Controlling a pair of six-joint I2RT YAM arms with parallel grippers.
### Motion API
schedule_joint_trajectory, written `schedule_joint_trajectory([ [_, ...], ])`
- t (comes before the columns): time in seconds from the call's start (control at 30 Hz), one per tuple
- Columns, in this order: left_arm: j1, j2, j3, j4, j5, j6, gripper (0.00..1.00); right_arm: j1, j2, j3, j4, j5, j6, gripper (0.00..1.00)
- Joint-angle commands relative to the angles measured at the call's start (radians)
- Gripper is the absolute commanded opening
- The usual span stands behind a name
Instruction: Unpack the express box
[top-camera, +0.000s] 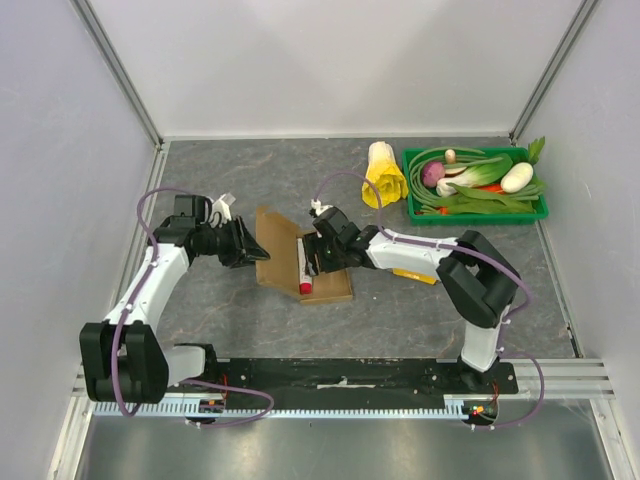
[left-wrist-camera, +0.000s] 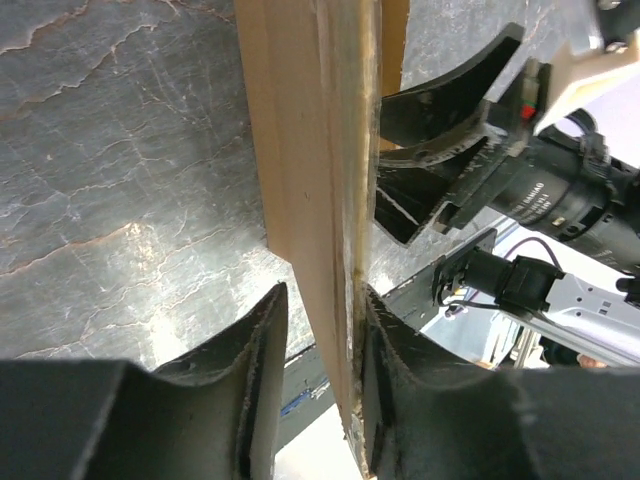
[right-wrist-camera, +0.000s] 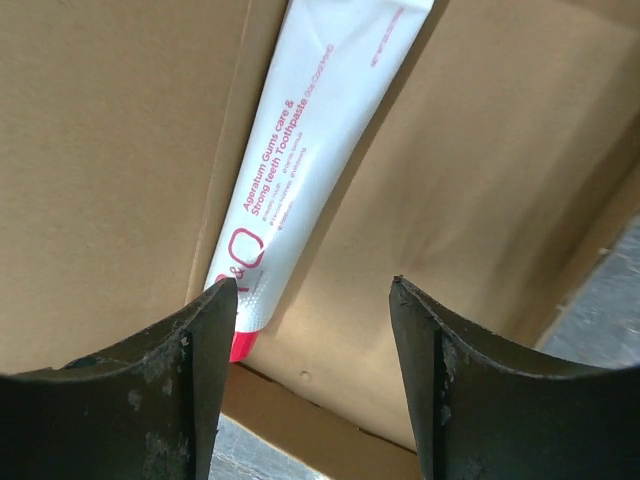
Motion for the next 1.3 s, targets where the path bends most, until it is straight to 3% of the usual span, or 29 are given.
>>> schedule_joint_trajectory([
  [0.0,0.008,-0.016,-0.008,0.005,-0.023,0.044,0.35,0.004,0.047,0.045,0.089,-0.083,0.027,0.69],
  [0.33,0.008,0.008,-0.024,0.011,0.001,0.055,0.19,0.003,0.098,0.044,0.132,-0.119,0.066,0.67],
  [0.47,0.008,0.014,-0.024,0.011,0.001,0.055,0.15,0.003,0.130,0.054,0.135,-0.125,0.076,0.61],
  [0.9,0.008,0.024,-0.016,0.014,-0.009,0.048,0.13,0.004,0.132,0.060,0.135,-0.126,0.073,0.30],
  [1.27,0.008,0.036,0.016,0.005,-0.037,0.035,0.13,-0.023,-0.026,0.091,0.078,-0.062,0.050,0.28],
])
